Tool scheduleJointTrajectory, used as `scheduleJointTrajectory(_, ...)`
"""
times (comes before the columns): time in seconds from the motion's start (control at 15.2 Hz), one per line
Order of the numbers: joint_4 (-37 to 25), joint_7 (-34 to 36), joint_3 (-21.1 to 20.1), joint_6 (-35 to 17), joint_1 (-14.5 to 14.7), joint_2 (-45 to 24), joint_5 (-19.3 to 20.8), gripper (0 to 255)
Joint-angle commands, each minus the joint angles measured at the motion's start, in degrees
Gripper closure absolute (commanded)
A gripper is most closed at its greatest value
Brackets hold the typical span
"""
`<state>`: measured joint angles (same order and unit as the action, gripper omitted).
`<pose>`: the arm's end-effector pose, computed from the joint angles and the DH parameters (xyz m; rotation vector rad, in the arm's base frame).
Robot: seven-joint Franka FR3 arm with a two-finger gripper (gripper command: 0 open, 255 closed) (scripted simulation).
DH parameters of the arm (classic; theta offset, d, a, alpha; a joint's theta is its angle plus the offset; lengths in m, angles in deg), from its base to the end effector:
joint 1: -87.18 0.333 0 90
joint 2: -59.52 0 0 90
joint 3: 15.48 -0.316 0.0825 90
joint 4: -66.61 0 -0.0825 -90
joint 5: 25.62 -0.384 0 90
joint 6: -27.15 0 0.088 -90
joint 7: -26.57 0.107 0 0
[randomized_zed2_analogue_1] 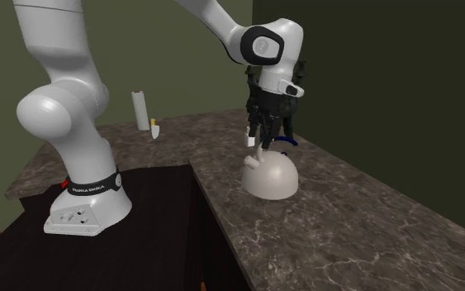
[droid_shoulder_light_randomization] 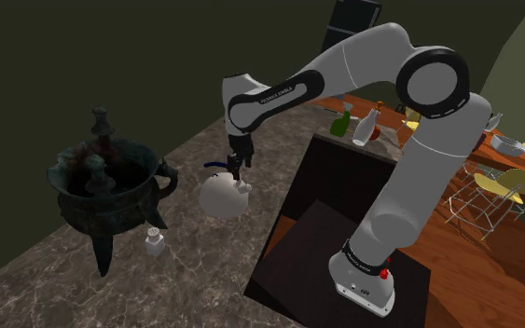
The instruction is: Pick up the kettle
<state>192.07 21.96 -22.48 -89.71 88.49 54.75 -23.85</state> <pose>0.5107 0.0726 0.3319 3.0746 0.3761 -0.3609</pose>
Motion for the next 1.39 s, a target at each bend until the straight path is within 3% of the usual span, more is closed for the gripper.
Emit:
scheduleJointTrajectory(0.0,0.27,0.17,-0.05,-1.38,0.09,-1.22,0.18,0)
scheduleJointTrajectory(0.4,1.37,0.48,0.01,-4.70,0.13,-3.46,0.56,0)
scheduleJointTrajectory(0.46,1.39,0.47,0.01,-4.71,0.13,-3.45,0.56,255)
scheduleJointTrajectory(1.06,1.36,0.48,0.01,-4.69,0.13,-3.46,0.56,255)
scheduleJointTrajectory(1.32,0.43,0.21,-0.05,-1.80,0.09,-1.49,0.22,255)
